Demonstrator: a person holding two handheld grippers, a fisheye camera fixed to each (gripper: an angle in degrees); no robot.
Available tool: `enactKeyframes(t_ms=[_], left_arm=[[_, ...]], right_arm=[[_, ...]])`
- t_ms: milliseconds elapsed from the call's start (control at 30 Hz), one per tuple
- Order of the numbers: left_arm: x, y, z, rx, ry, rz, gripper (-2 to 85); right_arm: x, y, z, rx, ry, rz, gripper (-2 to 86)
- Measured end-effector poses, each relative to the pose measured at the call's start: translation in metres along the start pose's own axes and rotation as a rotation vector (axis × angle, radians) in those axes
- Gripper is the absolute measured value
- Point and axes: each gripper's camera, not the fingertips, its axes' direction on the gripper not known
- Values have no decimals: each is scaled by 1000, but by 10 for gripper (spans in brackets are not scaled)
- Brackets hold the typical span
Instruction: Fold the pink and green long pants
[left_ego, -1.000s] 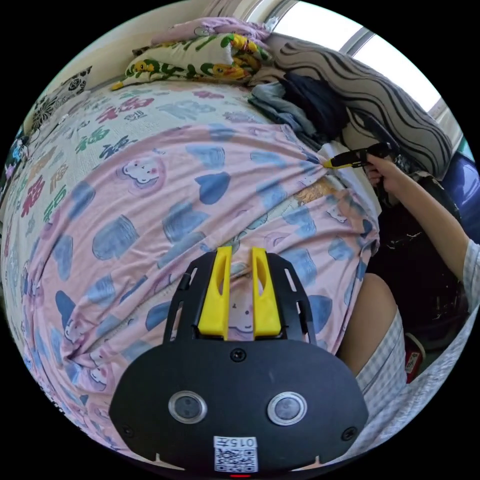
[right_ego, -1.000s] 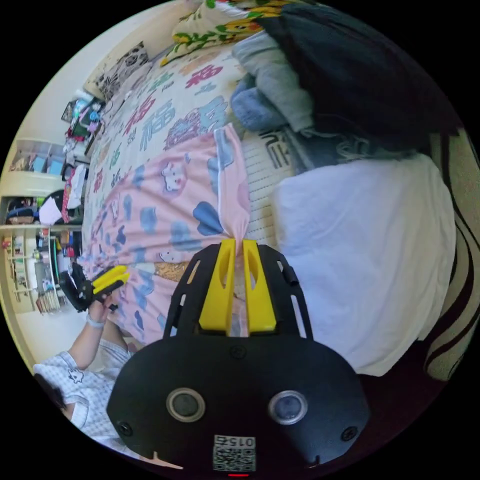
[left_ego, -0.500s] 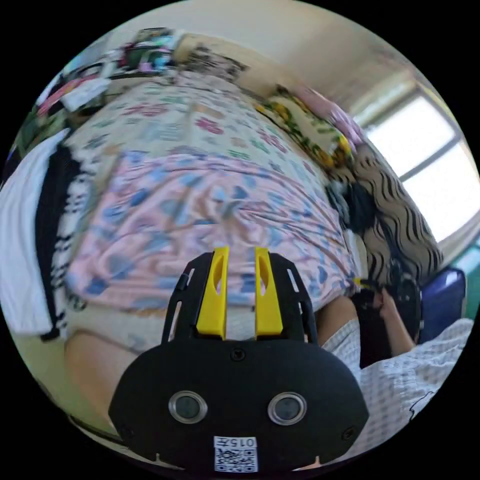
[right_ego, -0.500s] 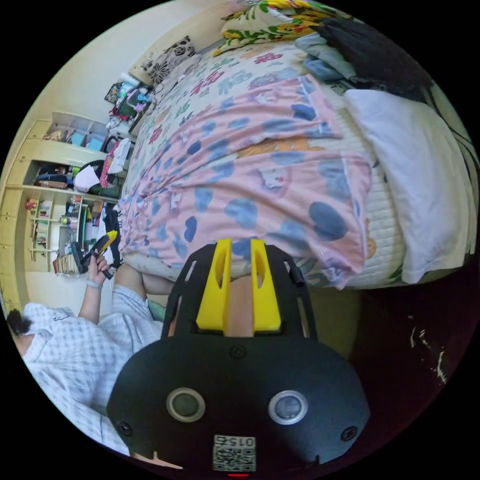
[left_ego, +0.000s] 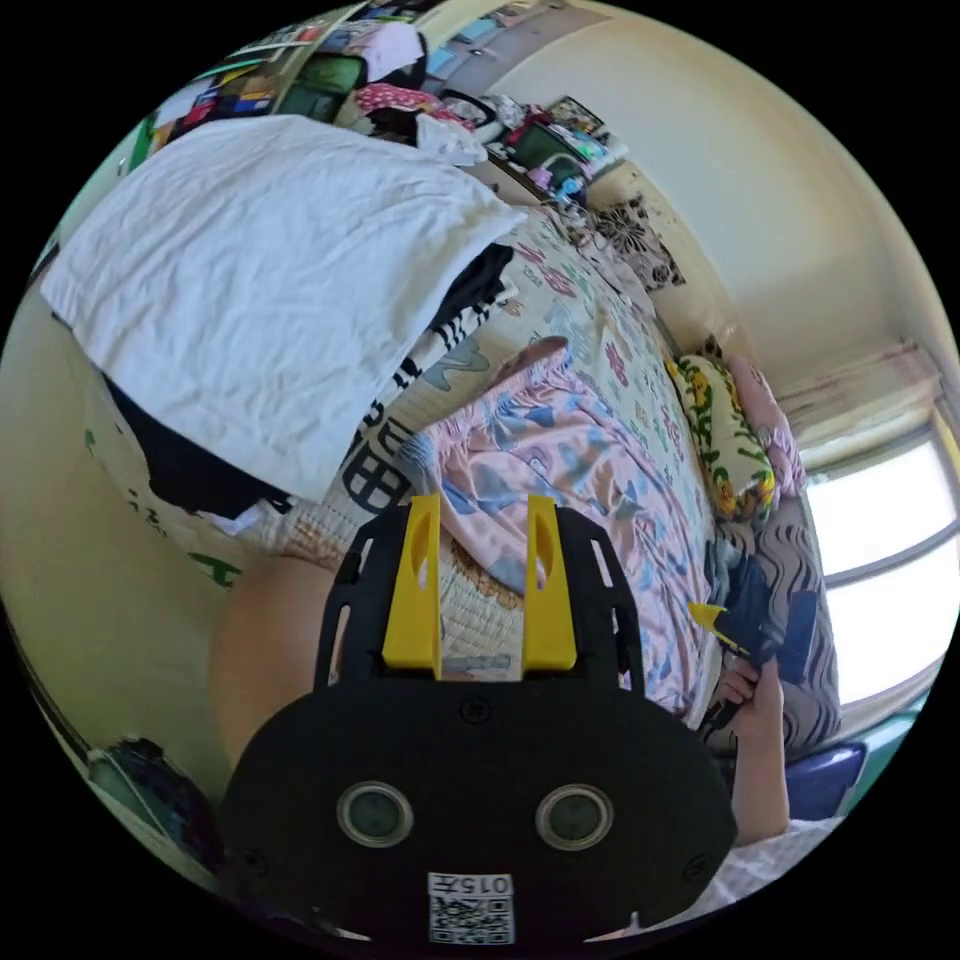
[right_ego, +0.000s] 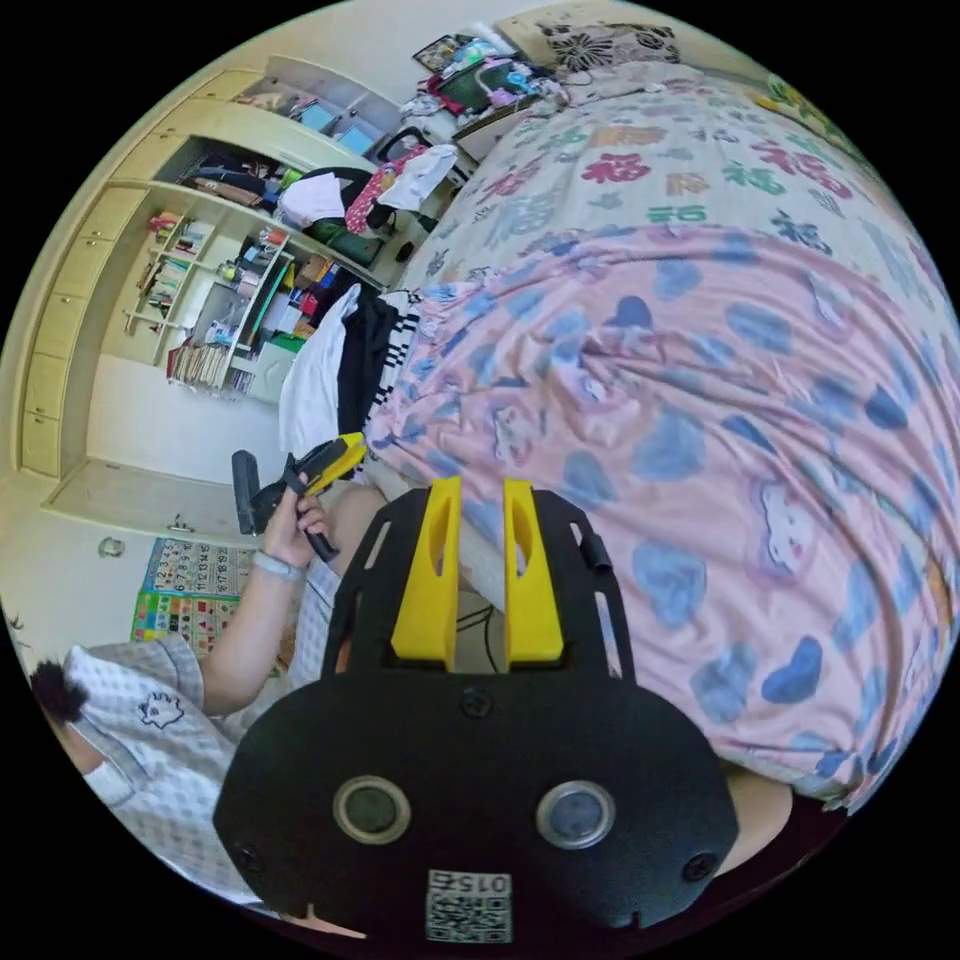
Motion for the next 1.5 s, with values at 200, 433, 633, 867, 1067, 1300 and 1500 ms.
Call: enactKeyframes(t_ms=[200, 433, 633, 867, 1067, 1300, 1500], left_arm=[[37, -15, -19, 135, -16, -68, 114], [70, -26, -62, 144, 28, -57, 109], [83, -42, -89, 166, 11, -137, 119], [117, -65, -104, 152, 135, -97, 32], [154, -59, -153, 227, 78, -61, 21], [164, -65, -146, 146, 106, -176, 63], [193, -62, -139, 115, 137, -164, 101]], right_arm=[[-63, -107, 114, -86, 116, -52, 87], [-81, -195, 264, -259, 248, 18, 102], [-68, -227, 346, -341, 322, 121, 86], [-112, -242, 375, -310, 421, -94, 34], [-159, -231, 402, -408, 539, -319, 51], [-157, -177, 309, -281, 508, -362, 67], [-94, -47, 111, -84, 295, -230, 57]])
